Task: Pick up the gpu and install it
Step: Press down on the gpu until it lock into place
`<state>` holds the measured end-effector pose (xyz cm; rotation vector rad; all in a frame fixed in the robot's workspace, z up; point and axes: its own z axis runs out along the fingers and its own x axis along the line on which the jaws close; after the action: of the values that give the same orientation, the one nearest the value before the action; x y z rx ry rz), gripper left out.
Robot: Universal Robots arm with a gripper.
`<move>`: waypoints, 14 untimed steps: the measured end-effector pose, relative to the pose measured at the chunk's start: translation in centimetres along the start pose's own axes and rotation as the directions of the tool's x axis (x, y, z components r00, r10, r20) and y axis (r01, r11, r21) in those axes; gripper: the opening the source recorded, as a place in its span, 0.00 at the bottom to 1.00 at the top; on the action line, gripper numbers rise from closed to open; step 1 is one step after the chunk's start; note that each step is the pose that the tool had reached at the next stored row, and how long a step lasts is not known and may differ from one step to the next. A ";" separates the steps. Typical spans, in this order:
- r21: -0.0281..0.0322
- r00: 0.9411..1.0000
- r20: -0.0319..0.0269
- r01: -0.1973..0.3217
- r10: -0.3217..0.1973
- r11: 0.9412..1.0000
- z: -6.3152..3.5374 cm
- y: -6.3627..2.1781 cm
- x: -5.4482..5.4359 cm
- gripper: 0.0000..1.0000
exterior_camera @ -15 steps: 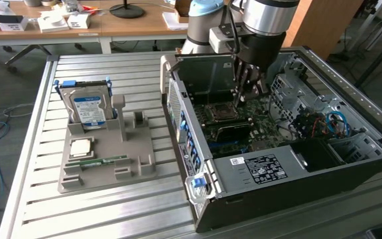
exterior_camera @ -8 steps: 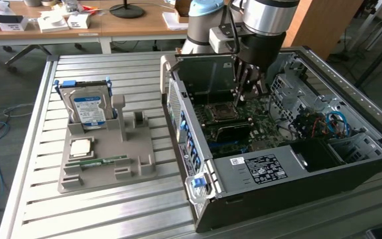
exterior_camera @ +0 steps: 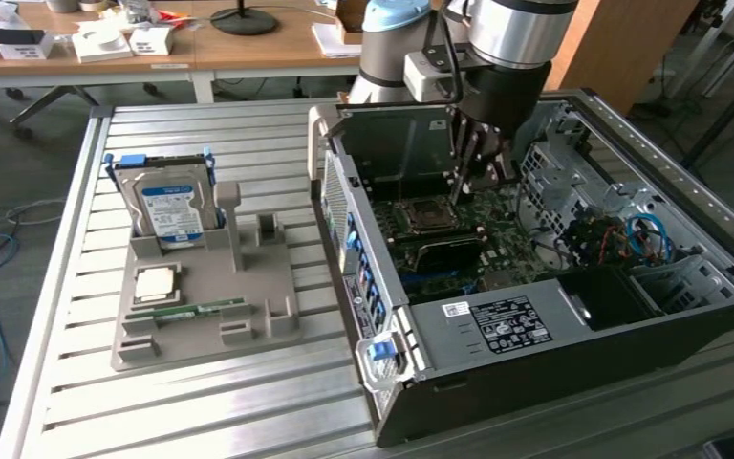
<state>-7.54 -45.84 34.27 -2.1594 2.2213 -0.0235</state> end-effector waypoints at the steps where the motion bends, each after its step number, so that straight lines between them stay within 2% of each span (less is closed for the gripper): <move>1: -0.035 1.000 -0.001 -0.005 0.005 0.999 0.01 -0.16 0.0 0.11; 2: -0.068 1.000 -0.003 -0.006 0.006 0.998 0.01 -0.25 0.0 0.11; 4: -0.070 1.000 -0.003 -0.006 0.006 0.998 0.02 -0.25 -0.2 0.11; 8: -0.068 1.000 -0.002 -0.007 0.007 0.998 0.10 -0.22 -1.0 0.11; 14: -0.068 1.000 -0.003 -0.007 0.007 0.998 0.11 -0.22 -1.0 0.11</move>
<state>-7.28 -44.83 34.18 -2.1869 2.2632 0.0510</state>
